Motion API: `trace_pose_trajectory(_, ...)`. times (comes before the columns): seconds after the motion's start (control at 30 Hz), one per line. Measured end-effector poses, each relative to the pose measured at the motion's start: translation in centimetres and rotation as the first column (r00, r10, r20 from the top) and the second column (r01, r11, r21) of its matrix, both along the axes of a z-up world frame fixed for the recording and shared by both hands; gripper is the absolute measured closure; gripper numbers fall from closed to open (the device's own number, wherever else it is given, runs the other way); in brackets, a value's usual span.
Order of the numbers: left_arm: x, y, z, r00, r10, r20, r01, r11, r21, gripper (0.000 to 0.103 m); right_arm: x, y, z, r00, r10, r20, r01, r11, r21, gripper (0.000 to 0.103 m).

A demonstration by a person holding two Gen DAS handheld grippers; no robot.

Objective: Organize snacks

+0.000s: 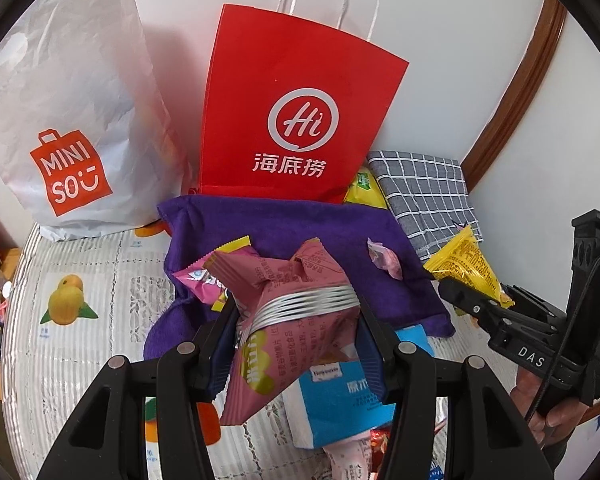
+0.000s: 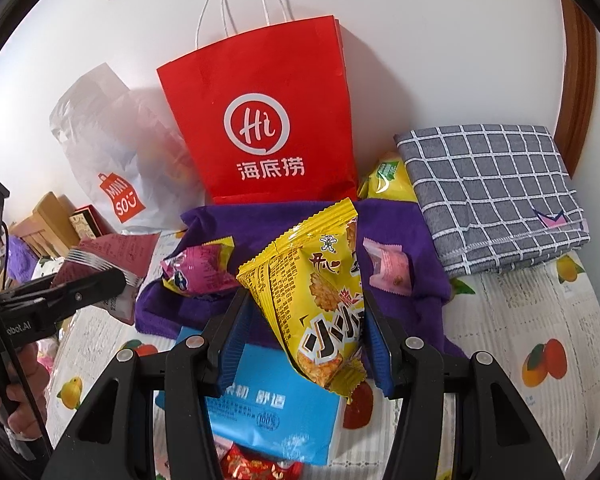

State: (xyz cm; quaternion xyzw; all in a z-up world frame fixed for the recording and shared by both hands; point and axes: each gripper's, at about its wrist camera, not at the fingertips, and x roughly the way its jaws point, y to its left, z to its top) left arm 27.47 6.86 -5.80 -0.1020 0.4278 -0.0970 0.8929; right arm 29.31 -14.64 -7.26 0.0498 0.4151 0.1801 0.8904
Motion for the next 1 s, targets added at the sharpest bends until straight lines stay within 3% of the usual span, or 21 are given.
trace_pose_trajectory(0.57, 3.1, 1.3, 0.1, 0.999, 0.037, 0.021, -0.038, 0.999, 0.032, 0.052, 4.3, -1.8, 1.0, 0.999, -0.017, 0.033, 0.017, 1.0, -0.007, 0.05)
trace_pose_trajectory(1.0, 5.1, -1.2, -2.9, 0.999, -0.017, -0.03, 0.018, 0.998, 0.052, 0.052, 6.1, -1.7, -2.7, 0.998, 0.01, -0.057, -0.011, 1.0, -0.016, 0.05)
